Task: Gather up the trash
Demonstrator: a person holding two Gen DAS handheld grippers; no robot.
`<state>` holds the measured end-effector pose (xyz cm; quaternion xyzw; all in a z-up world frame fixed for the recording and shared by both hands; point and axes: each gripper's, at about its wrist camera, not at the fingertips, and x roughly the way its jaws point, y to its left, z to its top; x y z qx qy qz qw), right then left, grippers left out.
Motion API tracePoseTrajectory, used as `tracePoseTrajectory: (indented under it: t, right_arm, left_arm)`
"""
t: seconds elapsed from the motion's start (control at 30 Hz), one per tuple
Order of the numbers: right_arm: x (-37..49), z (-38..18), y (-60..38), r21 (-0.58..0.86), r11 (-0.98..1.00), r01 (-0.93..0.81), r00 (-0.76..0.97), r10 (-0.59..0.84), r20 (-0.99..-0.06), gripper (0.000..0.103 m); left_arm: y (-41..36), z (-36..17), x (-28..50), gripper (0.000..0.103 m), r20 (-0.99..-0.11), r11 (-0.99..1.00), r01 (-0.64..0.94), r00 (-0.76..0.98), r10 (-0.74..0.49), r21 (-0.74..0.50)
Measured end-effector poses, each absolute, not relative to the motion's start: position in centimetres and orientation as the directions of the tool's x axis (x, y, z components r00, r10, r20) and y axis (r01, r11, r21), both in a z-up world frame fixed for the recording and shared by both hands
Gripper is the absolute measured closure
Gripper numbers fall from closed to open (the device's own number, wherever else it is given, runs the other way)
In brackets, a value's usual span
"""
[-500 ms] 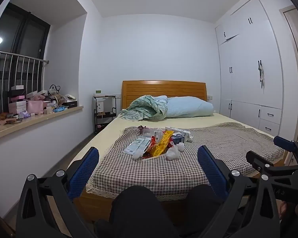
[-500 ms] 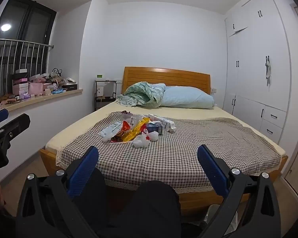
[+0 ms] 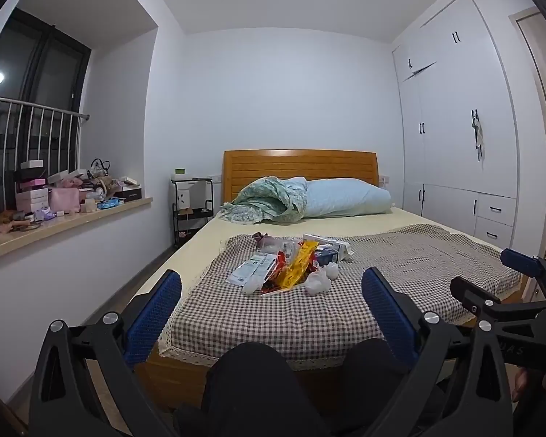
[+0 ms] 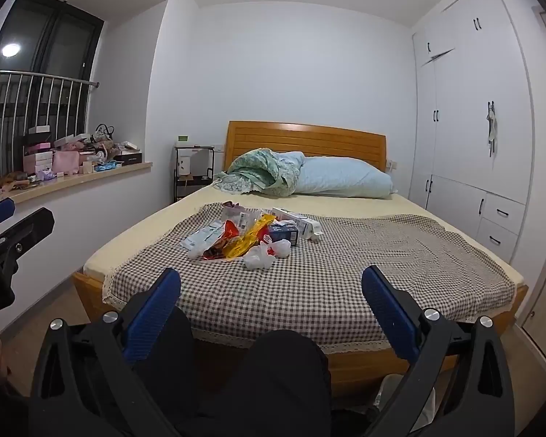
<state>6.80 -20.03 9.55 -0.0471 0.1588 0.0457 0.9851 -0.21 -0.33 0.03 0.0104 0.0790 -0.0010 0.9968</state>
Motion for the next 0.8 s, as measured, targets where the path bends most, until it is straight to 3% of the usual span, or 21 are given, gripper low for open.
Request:
tracePoseTrajectory:
  t: [0.8]
  right_arm:
    - [6.85,9.2,-20.32,-0.081,0.992,-0.097,0.945,0.066,-0.32,0.007]
  left_arm:
    - [-0.31,-0.05,-0.75,0.007,-0.142,0.999,0.015,0.99,-0.01,0.032]
